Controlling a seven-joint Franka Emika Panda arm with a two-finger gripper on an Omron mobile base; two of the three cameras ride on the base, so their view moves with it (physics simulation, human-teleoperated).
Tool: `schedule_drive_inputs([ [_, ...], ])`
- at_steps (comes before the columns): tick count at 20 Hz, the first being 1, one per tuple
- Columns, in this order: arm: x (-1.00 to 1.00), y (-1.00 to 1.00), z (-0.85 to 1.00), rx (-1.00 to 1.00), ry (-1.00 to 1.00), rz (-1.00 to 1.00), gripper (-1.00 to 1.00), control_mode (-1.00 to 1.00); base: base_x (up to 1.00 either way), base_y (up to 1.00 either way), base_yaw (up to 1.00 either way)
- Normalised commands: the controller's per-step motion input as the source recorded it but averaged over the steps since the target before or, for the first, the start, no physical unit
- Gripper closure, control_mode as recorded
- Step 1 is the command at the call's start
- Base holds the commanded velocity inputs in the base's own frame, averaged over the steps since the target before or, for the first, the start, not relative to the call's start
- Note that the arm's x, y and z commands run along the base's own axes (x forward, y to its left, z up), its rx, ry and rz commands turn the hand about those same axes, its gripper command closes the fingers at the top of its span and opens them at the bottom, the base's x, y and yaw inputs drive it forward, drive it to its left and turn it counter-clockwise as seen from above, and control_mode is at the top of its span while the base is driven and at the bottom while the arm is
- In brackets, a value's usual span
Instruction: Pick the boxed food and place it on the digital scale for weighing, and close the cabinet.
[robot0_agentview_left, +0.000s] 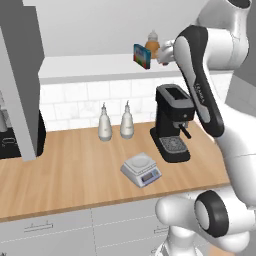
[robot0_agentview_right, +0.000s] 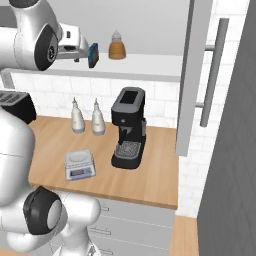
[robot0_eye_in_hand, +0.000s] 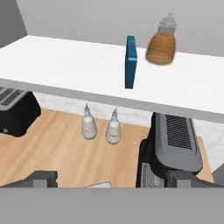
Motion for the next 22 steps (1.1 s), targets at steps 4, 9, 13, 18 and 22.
schedule_drive_inputs([
  [4, 0.56, 0.52, 0.09, 0.0, -0.07, 0.05, -1.0, -1.0, 0.0, 0.0, 0.0],
  [9, 0.57, 0.11, -0.23, 0.0, -0.1, 0.0, -1.0, -1.0, 0.0, 0.0, 0.0],
  [13, 0.34, -0.12, -0.08, 0.0, -0.14, 0.0, -1.0, -1.0, 0.0, 0.0, 0.0],
  [18, 0.56, 0.0, -0.08, -0.01, -0.04, 0.0, -1.0, -1.0, 0.0, 0.0, 0.0],
  [22, 0.55, -0.06, 0.0, -0.04, 0.04, 0.0, -1.0, -1.0, 0.0, 0.0, 0.0],
])
